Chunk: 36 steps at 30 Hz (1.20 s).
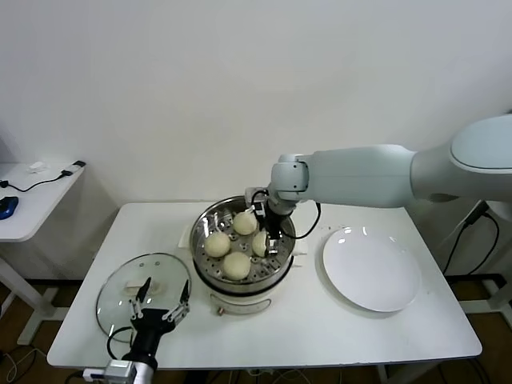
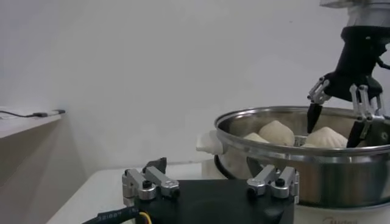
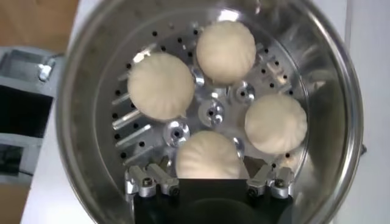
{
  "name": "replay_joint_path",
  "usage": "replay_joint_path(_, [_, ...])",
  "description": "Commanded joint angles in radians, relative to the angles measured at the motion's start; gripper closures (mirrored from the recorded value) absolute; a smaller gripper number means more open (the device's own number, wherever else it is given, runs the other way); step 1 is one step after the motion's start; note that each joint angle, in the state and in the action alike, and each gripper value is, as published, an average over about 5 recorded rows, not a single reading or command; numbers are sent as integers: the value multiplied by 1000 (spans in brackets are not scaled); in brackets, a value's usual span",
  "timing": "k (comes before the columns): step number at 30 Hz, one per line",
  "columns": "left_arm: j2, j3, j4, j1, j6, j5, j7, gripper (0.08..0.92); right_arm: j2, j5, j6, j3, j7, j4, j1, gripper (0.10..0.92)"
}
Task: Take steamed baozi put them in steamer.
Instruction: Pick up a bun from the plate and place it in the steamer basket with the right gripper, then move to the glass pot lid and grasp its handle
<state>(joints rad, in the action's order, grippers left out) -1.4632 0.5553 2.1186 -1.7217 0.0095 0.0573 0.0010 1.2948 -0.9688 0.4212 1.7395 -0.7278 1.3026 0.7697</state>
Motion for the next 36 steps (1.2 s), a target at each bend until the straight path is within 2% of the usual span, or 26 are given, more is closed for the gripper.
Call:
replay_joint_path(1, [1,1,4,-1,4,6,0,177,-130,-70,-75,-62,-66,25,111,204])
replay_joint_path(5, [1,2,16,-3,15,12,-4,177,-295,-117,-41,-231,116,61,88,203])
replay_joint_path(9, [4,3,22,-4,12,30,-32,177,-447,-57,-65,-466,350,69,-36,203])
replay_joint_path(14, [10,3,22,7,9,33,-46,177,-638,11,-87,-767,564,127,-276,203])
replay_joint_path(18, [19,5,19,24,17,32,-49,177,-807,91,-99,-1028,642,219,-547,202])
replay_joint_path(23, [35,11,-4,50,15,32,-45,177,-976,188,-203,-1372,646,281,-1008,203])
replay_joint_path(25, [43,12,-18,58,12,33,-42,177,-976,235,-248,-1606,647,288,-1266,203])
replay_joint_path(29, [51,15,-48,76,13,29,-46,177,-852,333,-305,-2113,631,306,-1776,202])
replay_joint_path(32, [58,16,-66,87,13,23,-56,177,-739,367,-349,-2297,619,309,-1976,203])
replay_joint_path(36, [78,19,-83,94,7,12,-64,177,-565,407,-451,-2396,615,302,-2119,203])
